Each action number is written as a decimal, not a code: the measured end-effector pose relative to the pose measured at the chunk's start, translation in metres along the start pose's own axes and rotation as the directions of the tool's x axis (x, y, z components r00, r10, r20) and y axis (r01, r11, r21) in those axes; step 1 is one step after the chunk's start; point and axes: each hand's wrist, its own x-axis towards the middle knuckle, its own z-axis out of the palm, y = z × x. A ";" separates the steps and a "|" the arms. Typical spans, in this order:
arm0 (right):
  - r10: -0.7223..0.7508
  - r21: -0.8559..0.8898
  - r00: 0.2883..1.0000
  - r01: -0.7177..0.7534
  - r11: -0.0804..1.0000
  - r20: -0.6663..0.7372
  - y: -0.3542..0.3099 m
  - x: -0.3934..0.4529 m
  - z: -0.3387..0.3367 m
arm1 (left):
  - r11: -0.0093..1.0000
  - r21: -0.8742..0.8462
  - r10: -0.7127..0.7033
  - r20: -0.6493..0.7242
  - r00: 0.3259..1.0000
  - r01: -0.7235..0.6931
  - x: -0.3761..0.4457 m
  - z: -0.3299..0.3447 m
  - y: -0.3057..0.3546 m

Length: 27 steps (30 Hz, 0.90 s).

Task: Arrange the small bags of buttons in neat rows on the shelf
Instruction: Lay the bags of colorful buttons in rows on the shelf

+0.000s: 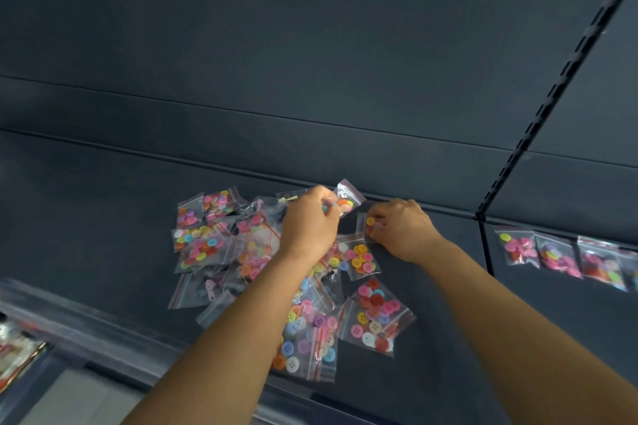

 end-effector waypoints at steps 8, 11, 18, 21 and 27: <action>0.292 0.487 0.942 -0.179 0.855 -0.166 0.004 -0.051 -0.022 | 0.986 -0.157 -0.037 0.127 0.991 0.057 -0.024 0.001 0.020; 0.391 0.628 0.901 -0.197 0.753 -0.186 0.007 -0.078 -0.033 | 0.977 -0.211 0.021 0.165 0.986 0.015 -0.038 0.006 0.037; 0.554 0.750 0.804 -0.227 0.621 -0.215 0.039 -0.144 -0.051 | 0.946 -0.323 0.102 0.259 0.960 -0.014 -0.073 0.033 0.078; 0.608 0.748 0.758 -0.257 0.612 -0.237 0.063 -0.168 -0.052 | 0.947 -0.320 0.116 0.300 0.947 -0.015 -0.088 0.053 0.092; 0.714 0.744 0.656 -0.343 0.573 -0.247 0.122 -0.198 -0.054 | 0.954 -0.298 0.095 0.401 0.911 0.032 -0.112 0.100 0.123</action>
